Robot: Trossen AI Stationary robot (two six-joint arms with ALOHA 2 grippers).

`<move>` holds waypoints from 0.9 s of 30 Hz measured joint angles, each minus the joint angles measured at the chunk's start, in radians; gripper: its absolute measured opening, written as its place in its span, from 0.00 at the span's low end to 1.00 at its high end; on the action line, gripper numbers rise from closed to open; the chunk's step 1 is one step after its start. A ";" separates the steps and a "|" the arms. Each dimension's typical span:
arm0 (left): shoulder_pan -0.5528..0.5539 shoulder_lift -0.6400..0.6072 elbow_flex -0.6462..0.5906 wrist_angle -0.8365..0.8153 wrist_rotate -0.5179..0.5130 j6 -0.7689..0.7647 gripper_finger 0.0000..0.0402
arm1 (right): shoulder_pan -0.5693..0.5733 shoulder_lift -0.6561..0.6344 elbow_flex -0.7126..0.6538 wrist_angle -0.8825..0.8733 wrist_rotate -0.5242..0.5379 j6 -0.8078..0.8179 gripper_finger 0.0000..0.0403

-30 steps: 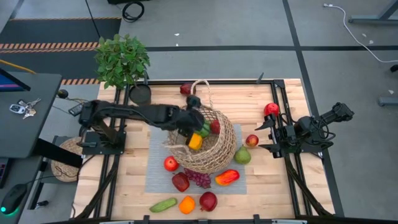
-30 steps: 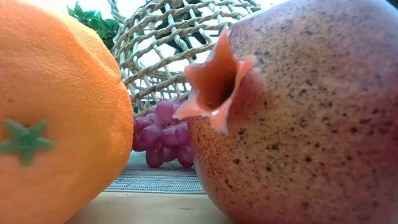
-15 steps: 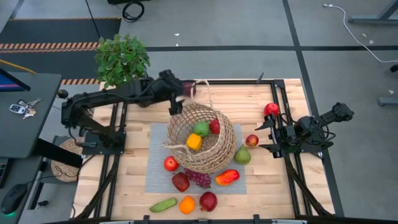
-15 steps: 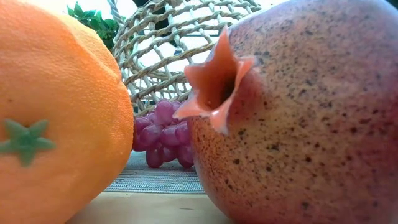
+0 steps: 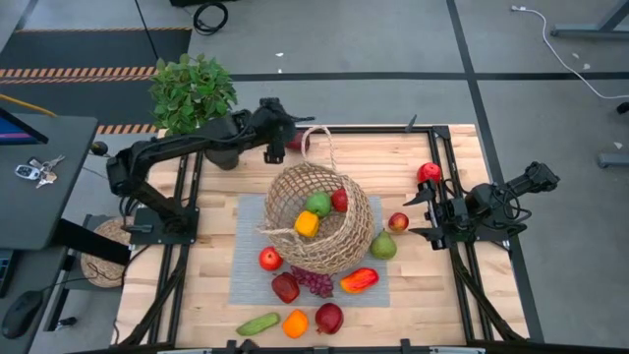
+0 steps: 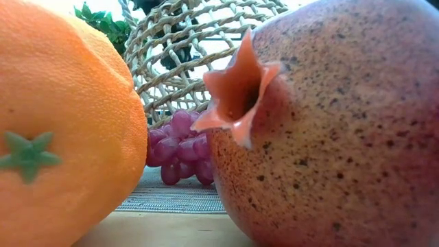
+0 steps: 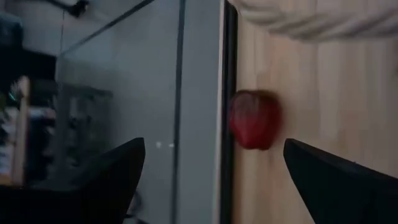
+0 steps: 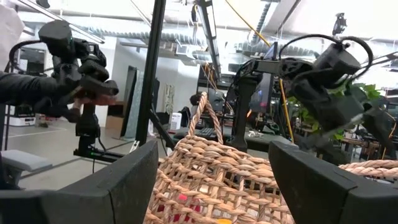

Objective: Build produce basket
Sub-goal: Put the red apple into the basket

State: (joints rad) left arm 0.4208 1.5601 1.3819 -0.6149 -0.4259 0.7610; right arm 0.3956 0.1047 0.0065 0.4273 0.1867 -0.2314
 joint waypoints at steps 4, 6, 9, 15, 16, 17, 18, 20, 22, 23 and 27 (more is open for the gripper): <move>0.010 0.068 0.000 -0.021 0.001 0.197 0.97 | 0.000 0.000 0.000 0.004 0.000 0.000 0.77; 0.010 0.106 0.000 -0.038 0.002 0.270 0.97 | 0.000 0.000 0.000 0.005 0.000 0.000 0.77; 0.010 0.148 0.000 -0.056 0.012 0.307 0.97 | 0.000 0.000 0.000 0.005 0.000 0.000 0.77; 0.050 0.196 0.000 0.000 0.110 0.323 0.97 | 0.000 0.000 0.000 0.005 0.000 0.000 0.77; 0.064 0.196 0.000 0.017 0.135 0.310 0.97 | 0.000 0.000 0.000 0.005 0.000 0.000 0.77; 0.078 0.196 0.000 0.037 0.169 0.287 0.97 | 0.000 0.000 0.000 0.005 0.000 0.000 0.77; 0.092 0.196 0.000 0.065 0.214 0.258 0.97 | 0.000 0.000 0.000 0.005 0.000 0.000 0.77; 0.121 0.196 0.000 0.099 0.295 0.203 0.97 | 0.000 0.000 0.000 0.005 0.000 0.000 0.77; 0.152 0.196 0.000 0.128 0.360 0.149 0.97 | 0.000 0.000 0.000 0.004 0.000 0.000 0.77; 0.168 0.196 0.000 0.138 0.400 0.120 0.97 | 0.000 0.000 0.000 0.005 0.000 0.000 0.77; 0.233 0.202 0.001 0.209 0.525 -0.027 0.97 | 0.000 0.000 0.000 0.005 0.001 0.000 0.77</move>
State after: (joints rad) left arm 0.6534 1.7625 1.3825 -0.4057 0.0988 0.7340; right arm 0.3954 0.1047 0.0066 0.4324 0.1873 -0.2314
